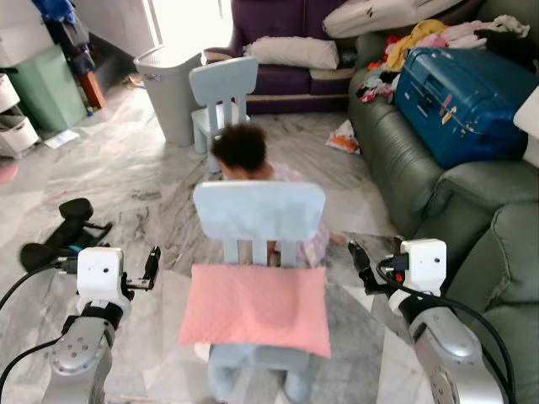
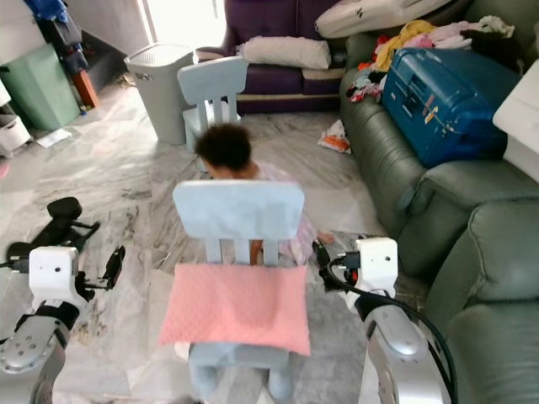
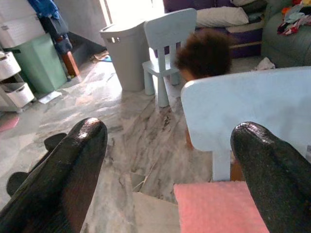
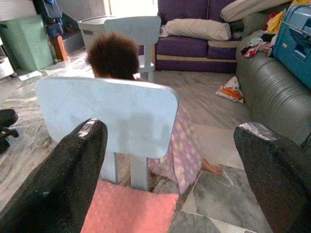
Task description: Move the pillow to the sofa
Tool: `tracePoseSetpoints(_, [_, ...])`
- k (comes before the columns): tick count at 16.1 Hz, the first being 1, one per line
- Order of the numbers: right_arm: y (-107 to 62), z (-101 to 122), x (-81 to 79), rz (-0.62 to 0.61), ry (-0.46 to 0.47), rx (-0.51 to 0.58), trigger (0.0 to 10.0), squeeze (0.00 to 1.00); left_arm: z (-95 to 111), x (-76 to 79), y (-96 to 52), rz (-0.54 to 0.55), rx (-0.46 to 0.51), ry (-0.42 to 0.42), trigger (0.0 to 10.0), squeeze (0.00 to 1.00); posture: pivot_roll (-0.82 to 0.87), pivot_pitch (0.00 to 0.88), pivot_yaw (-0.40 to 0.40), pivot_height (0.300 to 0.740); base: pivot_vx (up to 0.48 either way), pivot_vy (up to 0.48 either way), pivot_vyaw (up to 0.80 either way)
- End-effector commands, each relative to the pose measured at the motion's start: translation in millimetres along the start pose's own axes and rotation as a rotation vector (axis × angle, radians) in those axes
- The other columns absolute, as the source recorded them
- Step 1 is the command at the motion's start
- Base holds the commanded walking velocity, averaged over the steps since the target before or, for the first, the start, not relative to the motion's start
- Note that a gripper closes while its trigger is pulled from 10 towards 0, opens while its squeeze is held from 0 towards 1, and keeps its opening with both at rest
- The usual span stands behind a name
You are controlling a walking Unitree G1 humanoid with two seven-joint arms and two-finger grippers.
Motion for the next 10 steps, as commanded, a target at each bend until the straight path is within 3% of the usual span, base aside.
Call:
tracePoseSetpoints(1, [-0.7, 0.4, -4.5, 0.018, -0.002, -0.002, 10.0, 0.0, 0.8, -2.8, -0.6, 0.004, -0.003, 0.014, 10.0, 0.0, -0.11, 0.0, 0.049, 0.626, 0.0, 0.0, 0.0])
tracePoseSetpoints(10, [1.5, -0.2, -5.3, 0.021, -0.004, -0.003, 10.0, 0.0, 0.7, -6.4, 1.4, 0.038, -0.01, 0.035, 10.0, 0.0, -0.11, 0.0, 0.049, 0.51, 0.0, 0.0, 0.0])
Point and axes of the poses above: a point about 5 cm out from each wrist's last joint towards the gripper, its own y axis pointing out of the wrist towards the gripper, its own z axis along the axis of the wrist's last joint, x = y × z, the point moved 5 cm from there along y, pointing out of the wrist towards the gripper, and after that the axes turned 13 degrees about y, right-handed, at the moved point
